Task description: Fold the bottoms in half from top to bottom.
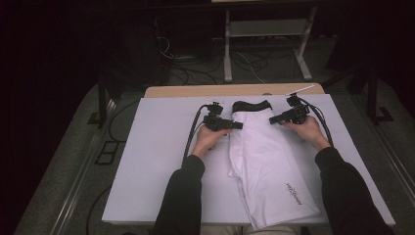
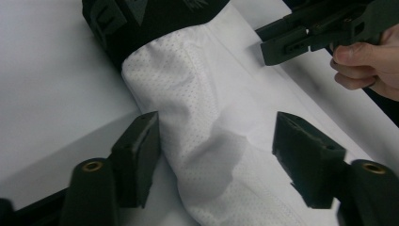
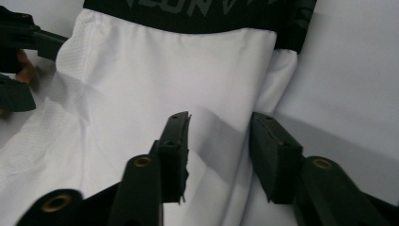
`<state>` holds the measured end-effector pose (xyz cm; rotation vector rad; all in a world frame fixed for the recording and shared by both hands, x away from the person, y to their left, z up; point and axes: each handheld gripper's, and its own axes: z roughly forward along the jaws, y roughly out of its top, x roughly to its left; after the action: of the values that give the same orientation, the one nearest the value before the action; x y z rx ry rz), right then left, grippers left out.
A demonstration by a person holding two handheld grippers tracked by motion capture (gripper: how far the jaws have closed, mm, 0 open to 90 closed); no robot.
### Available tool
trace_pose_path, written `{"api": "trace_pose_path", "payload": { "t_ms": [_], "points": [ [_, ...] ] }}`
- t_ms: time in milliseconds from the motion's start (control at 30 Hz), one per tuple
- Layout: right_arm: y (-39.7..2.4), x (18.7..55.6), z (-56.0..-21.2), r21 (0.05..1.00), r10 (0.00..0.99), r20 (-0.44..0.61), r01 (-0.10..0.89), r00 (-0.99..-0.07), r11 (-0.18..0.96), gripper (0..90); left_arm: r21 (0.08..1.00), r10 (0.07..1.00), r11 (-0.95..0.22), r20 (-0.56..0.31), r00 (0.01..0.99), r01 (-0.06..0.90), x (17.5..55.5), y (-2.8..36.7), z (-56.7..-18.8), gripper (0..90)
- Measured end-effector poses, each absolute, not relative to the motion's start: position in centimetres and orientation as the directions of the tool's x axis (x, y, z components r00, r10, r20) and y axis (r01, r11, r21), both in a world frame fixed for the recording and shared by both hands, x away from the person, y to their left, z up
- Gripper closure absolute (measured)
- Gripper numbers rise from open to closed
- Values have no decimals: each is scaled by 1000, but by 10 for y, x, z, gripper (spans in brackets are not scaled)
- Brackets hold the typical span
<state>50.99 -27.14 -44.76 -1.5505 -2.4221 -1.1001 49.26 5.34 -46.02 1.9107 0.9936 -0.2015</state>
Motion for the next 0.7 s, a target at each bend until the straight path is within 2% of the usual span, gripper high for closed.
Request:
{"api": "trace_pose_path", "payload": {
  "t_ms": [233,533,700],
  "points": [
    [-274,506,-452,546,812,387,818,-438,181,852,650,589,-236,-496,639,722,493,49,-463,564],
    [-277,503,-453,554,801,414,818,-433,156,884,654,620,-229,-473,626,721,493,46,-464,861],
    [-280,500,-451,576,788,409,800,-459,167,885,661,625,-235,-459,632,712,492,45,-463,881]
  ]
}}
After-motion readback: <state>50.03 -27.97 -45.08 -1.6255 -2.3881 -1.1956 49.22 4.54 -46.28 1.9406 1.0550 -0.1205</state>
